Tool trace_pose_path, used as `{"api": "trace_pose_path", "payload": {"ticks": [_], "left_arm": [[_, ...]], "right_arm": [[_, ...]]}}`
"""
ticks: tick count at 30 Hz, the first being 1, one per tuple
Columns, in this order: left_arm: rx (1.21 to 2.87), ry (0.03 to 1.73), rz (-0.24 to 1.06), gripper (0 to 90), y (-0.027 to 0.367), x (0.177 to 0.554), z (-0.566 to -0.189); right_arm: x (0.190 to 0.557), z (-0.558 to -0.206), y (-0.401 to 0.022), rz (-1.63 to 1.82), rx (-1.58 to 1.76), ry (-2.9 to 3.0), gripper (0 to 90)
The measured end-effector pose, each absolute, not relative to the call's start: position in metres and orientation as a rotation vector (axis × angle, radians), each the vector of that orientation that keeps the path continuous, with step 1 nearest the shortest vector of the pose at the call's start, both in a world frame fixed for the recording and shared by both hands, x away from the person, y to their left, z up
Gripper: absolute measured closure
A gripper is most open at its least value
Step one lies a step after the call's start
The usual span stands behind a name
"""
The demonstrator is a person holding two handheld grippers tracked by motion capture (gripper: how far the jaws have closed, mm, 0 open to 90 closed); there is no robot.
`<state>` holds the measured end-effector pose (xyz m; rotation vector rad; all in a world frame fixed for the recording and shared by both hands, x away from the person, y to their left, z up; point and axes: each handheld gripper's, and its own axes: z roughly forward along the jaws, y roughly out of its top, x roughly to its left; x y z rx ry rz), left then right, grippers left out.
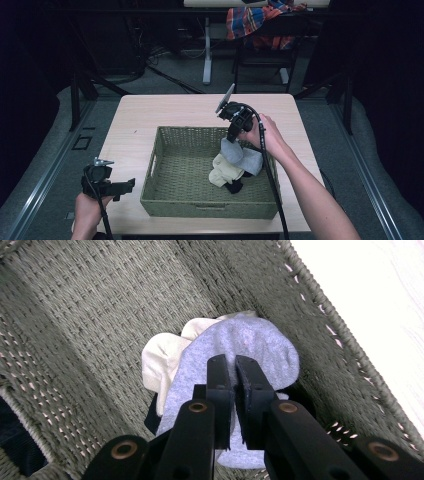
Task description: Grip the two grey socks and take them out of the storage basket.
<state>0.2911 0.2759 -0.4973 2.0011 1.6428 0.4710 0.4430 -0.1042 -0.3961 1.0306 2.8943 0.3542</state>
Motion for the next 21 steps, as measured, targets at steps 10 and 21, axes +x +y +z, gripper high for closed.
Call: {"api": "trace_pose_path", "payload": {"ticks": [10,21], "left_arm": [[2.003,1.643,0.47,0.6,0.276,0.292,-0.498],[2.001,1.643,0.474,0.6,0.276,0.291,-0.498]], "right_arm": [[0.443,-0.381,-0.108,0.379,1.006,2.884,85.6],[0.442,-0.362,-0.115,0.409,1.019,2.854,85.6]]}}
